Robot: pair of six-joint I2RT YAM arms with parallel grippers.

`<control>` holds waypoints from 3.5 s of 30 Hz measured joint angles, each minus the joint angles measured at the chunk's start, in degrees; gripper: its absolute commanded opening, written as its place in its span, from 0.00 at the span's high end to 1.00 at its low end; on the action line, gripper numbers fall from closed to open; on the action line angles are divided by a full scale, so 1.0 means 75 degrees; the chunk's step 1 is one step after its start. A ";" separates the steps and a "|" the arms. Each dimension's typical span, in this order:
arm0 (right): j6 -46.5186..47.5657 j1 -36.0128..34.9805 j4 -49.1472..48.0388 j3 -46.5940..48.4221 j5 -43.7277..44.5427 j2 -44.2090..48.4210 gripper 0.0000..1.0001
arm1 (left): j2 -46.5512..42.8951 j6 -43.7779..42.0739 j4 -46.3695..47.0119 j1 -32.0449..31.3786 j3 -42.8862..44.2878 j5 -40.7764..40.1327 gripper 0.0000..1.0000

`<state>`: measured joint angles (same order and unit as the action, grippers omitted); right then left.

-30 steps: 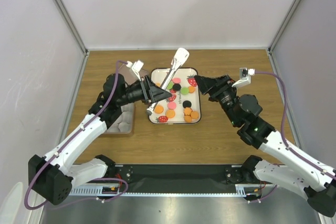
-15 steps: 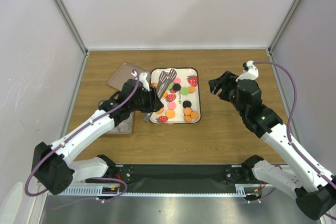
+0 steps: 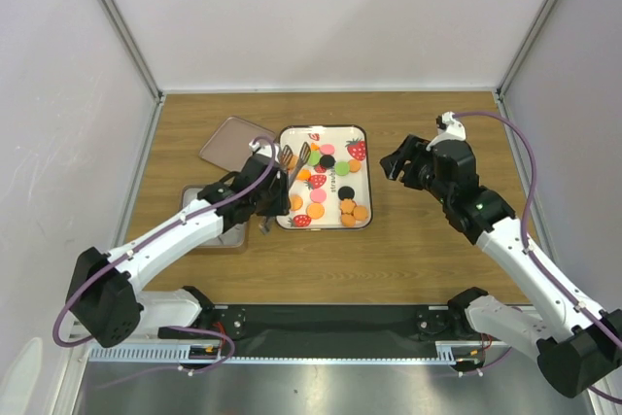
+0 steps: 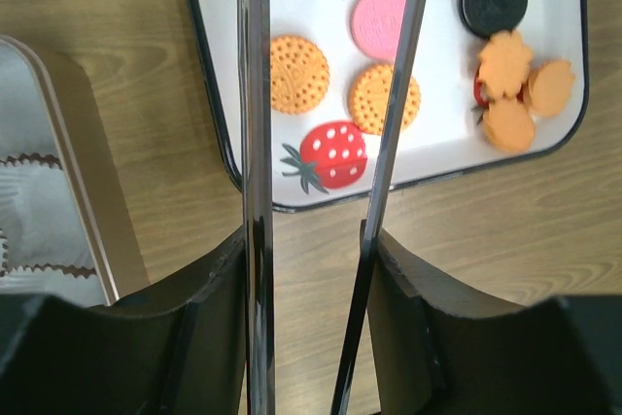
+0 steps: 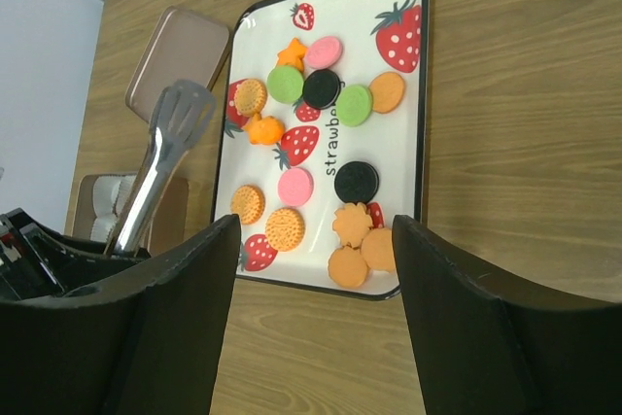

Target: Pack the cookies

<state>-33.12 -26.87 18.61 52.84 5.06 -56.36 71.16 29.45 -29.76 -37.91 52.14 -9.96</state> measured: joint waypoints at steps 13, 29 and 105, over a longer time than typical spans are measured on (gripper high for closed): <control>0.0289 0.0023 0.0099 -0.0003 -0.0140 -0.0286 0.31 | 0.0003 0.0009 -0.0673 -0.1037 -0.0323 -0.0446 0.49; 0.0600 0.0163 0.0163 -0.0003 -0.0233 -0.0574 0.33 | 0.1070 -0.0149 -0.0921 -0.1661 -0.0181 -0.0766 0.50; 0.1087 0.0265 0.0542 0.0513 -0.0338 -0.0816 0.39 | 0.2573 -0.0801 -0.2474 -0.2352 0.2014 -0.2194 0.64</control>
<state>-24.97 -24.88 22.68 56.69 2.52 -62.48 90.45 23.44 -48.31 -55.55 67.24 -26.41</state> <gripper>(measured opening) 0.615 0.394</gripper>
